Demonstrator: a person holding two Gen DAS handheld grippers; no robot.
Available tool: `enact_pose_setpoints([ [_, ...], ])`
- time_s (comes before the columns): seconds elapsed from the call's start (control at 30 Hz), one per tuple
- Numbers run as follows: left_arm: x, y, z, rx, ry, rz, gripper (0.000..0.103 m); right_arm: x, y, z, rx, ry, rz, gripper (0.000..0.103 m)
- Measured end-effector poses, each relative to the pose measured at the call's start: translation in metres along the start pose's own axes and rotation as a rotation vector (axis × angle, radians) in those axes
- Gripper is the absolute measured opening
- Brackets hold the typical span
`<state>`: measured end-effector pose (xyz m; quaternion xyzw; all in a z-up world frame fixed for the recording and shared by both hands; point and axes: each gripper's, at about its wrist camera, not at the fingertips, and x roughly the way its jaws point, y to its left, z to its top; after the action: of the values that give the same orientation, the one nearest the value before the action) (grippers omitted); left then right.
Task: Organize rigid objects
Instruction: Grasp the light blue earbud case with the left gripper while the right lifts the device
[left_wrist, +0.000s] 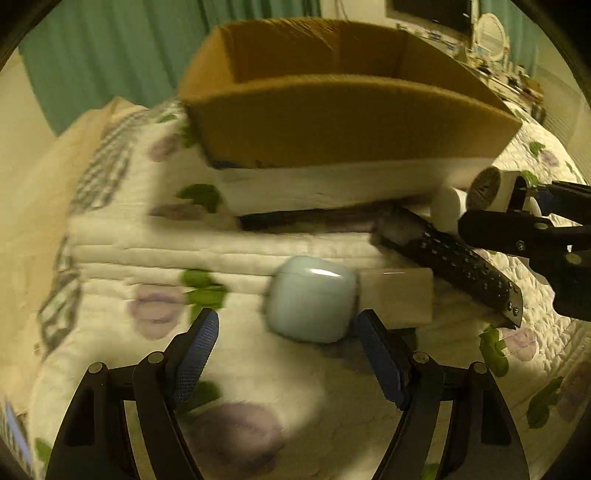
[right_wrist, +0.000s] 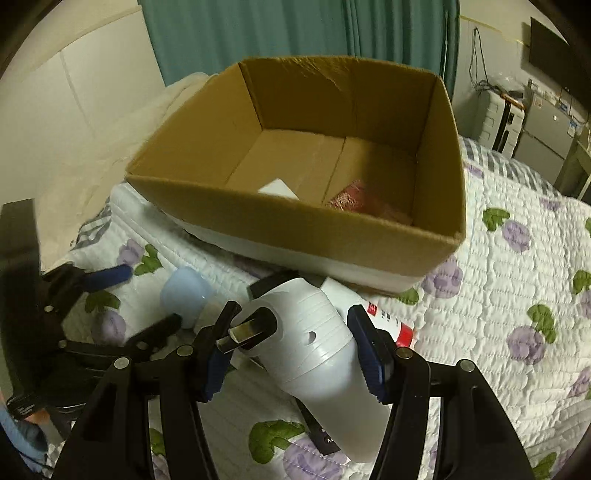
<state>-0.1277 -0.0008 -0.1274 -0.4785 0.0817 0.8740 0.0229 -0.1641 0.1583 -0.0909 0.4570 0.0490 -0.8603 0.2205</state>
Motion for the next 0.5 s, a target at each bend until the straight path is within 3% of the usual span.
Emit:
enact_pose_setpoints([
  [0.17, 0.008, -0.002, 0.012, 0.01, -0.026, -0.041, 0.078, 0.006, -0.005, -0.002, 0.024, 0.004, 0.009, 0.059],
  [0.37, 0.006, 0.014, 0.0, -0.017, 0.0, -0.069, 0.078, -0.002, -0.006, -0.004, 0.033, -0.009, 0.001, 0.059],
  [0.5, 0.005, 0.012, 0.001, 0.032, 0.013, 0.001, 0.074, -0.001, -0.005, -0.006, 0.025, -0.002, -0.009, 0.059],
])
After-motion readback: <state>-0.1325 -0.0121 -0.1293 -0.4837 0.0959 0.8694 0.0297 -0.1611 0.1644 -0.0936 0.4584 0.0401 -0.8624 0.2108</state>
